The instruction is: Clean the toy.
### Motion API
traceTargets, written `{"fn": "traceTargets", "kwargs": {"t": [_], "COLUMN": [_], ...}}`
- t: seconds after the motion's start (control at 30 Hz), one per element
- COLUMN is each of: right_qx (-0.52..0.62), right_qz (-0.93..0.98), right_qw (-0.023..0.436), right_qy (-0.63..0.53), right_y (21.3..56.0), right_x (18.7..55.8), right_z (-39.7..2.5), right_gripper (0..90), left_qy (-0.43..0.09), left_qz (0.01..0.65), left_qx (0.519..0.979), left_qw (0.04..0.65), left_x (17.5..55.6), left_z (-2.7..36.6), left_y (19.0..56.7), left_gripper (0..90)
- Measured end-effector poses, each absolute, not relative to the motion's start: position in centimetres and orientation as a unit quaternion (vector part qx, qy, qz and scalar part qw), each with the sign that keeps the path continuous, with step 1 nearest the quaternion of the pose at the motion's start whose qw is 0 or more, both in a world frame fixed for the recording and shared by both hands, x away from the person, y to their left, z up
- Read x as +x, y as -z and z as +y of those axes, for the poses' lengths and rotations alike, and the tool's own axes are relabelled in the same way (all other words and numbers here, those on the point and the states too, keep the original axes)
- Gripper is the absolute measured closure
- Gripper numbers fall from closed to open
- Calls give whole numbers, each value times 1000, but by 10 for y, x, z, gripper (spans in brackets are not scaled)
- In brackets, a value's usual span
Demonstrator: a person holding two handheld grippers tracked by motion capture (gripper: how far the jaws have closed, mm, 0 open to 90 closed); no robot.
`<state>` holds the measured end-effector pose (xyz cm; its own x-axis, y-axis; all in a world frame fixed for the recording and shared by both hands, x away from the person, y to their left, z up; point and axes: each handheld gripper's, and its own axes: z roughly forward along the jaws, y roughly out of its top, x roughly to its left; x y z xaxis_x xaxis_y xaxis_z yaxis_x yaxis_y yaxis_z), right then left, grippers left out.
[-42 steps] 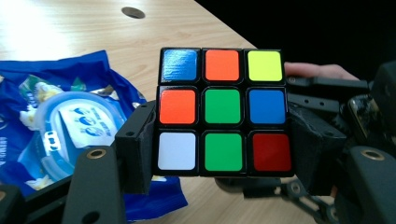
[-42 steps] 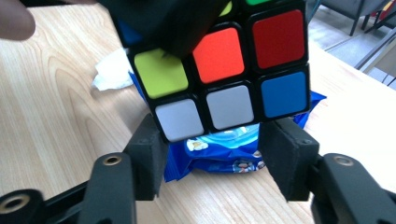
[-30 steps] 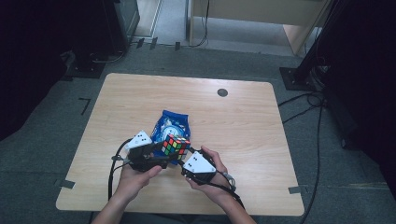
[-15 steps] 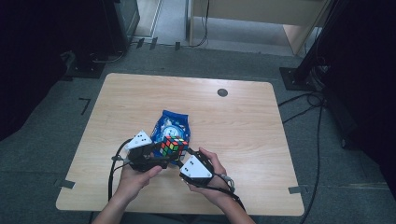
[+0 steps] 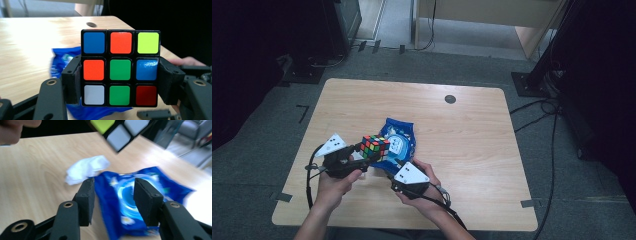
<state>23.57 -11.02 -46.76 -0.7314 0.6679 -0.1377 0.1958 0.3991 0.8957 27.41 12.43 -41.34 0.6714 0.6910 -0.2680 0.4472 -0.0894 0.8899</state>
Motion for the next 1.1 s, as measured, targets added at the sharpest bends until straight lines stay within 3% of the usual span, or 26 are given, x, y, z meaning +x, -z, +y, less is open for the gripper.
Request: {"fn": "traceTargets", "kwargs": {"t": [0.37, 0.73, 0.83, 0.97, 1.03, 1.1], "right_qx": [323, 312, 312, 310, 309, 310], "right_qz": [794, 824, 834, 842, 845, 845], "right_qw": [139, 140, 158, 185, 171, 164], "right_qy": [-496, -452, -426, -400, -402, -403], "right_y": [486, 508, 515, 520, 520, 519], "right_x": [262, 267, 268, 269, 271, 272], "right_z": [-56, -10, -6, -4, -7, -10], "right_gripper": [599, 640, 673, 814, 900, 900], "left_qy": [-146, -159, -159, -160, -160, -159], "left_qz": [411, 417, 417, 417, 418, 420], "left_qx": [727, 726, 726, 727, 726, 723], "left_qw": [530, 524, 523, 522, 522, 524], "left_x": [281, 281, 282, 283, 283, 283], "left_z": [148, 152, 153, 153, 153, 153], "left_y": [418, 418, 419, 419, 419, 419], "left_gripper": [340, 339, 339, 340, 339, 339]}}
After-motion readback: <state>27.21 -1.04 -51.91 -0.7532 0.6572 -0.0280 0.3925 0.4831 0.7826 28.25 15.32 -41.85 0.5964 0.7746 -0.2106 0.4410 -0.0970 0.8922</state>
